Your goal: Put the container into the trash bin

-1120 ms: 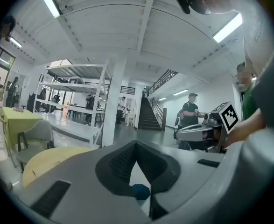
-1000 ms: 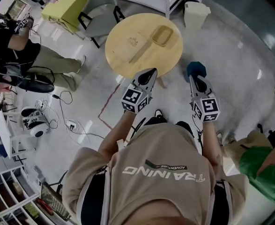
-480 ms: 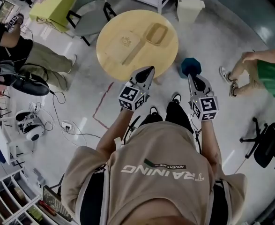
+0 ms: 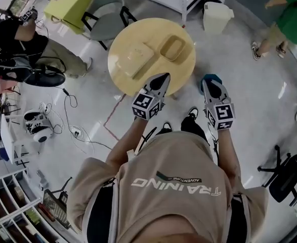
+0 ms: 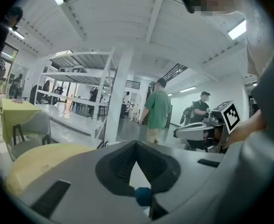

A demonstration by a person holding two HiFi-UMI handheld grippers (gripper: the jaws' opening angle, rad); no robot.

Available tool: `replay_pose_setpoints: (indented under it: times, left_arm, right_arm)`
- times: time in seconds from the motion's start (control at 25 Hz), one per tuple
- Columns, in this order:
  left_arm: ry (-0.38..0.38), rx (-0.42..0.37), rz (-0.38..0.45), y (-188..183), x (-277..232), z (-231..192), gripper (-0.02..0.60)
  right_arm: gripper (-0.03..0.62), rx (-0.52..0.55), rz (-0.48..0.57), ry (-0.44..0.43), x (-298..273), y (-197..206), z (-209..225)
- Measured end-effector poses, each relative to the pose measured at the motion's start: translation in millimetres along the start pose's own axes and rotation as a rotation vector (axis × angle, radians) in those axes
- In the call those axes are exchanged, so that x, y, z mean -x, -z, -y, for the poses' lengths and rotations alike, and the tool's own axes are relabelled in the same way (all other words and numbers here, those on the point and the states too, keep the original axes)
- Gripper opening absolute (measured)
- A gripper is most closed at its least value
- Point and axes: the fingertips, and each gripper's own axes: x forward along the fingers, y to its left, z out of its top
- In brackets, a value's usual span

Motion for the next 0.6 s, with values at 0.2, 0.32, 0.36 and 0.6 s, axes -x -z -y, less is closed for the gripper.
replay_pose_setpoints:
  times: [0.2, 0.32, 0.36, 0.6]
  left_arm:
    - [-0.052, -0.01, -0.005, -8.1, -37.0, -2.1, 0.008]
    - [-0.09, -0.015, -0.018, -10.2, -56.6, -9.8, 0.008]
    - [-0.097, -0.016, -0.029, -11.0, -62.6, -11.8, 0.008]
    - [-0.106, -0.025, -0.059, -8.2, -96.5, -22.1, 0.008]
  right_arm:
    - [0.003, 0.009, 0.016, -0.052, -15.2, -10.4, 37.4]
    - [0.003, 0.011, 0.011, -0.085, -25.4, -12.4, 50.6]
    - [0.003, 0.012, 0.009, -0.096, -29.1, -13.3, 53.5]
    - [0.003, 0.022, -0.007, -0.13, -47.7, -8.1, 58.0]
